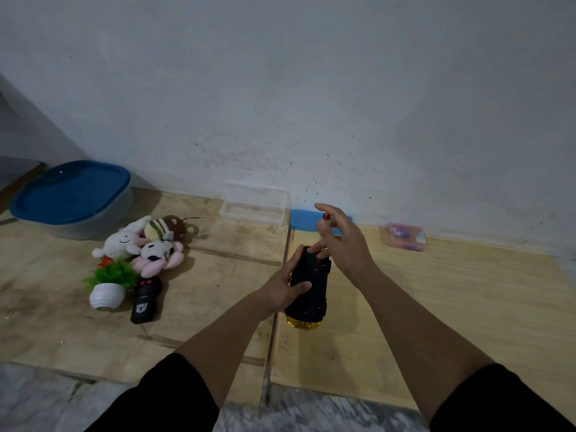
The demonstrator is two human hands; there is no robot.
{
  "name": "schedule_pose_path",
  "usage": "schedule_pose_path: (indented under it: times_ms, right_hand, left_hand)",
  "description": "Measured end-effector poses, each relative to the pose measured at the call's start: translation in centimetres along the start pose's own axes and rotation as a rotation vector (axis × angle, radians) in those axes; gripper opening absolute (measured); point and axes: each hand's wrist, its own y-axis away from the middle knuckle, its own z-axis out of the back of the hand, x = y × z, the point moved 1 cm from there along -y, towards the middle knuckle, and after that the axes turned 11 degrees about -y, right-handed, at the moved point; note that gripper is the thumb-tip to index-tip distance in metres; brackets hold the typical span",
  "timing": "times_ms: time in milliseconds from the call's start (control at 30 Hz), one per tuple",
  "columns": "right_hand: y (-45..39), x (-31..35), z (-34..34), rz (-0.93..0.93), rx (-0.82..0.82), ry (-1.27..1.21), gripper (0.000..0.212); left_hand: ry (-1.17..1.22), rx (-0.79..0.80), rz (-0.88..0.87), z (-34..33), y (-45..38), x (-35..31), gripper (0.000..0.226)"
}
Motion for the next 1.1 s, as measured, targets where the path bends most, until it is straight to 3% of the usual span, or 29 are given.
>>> schedule_pose_path:
  times_ms: [100, 267, 333, 500, 633, 867, 1100]
  right_hand:
    - [-0.1, 0.2, -0.1, -0.012, 0.034, -0.026, 0.029]
    - [-0.4, 0.6, 0.5, -0.029, -0.047, -0.039, 0.01]
    - [-0.3, 0.7, 0.5, -0.036, -0.058, -0.051, 0.017]
    - [0.0, 0.9, -0.4, -0.009, 0.056, -0.03, 0.022]
    - [-0.2, 1.3, -0.8, -0.034, 0.087, -0.022, 0.01]
    - [-0.2, 0.5, 0.0, 0.013, -0.099, 0.099, 0.028]
    - [-0.2, -0.2, 0.6, 0.042, -0.037, 0.238, 0.008]
  left_hand:
    - [-0.021, 0.014, -0.02, 0.1, 0.0, -0.2, 0.077]
    - [-0.024, 0.002, 0.01, -0.1, -0.1, 0.1, 0.08]
    - [-0.022, 0.006, 0.007, -0.1, -0.2, 0.2, 0.08]
    - [-0.027, 0.025, 0.005, -0.4, -0.3, -0.3, 0.066]
    - [-0.007, 0.015, 0.053, -0.5, -0.3, -0.2, 0.066]
    - [-0.032, 0.023, 0.062, -0.5, 0.1, 0.0, 0.079]
    - [-0.013, 0.03, 0.037, -0.5, -0.2, 0.2, 0.081]
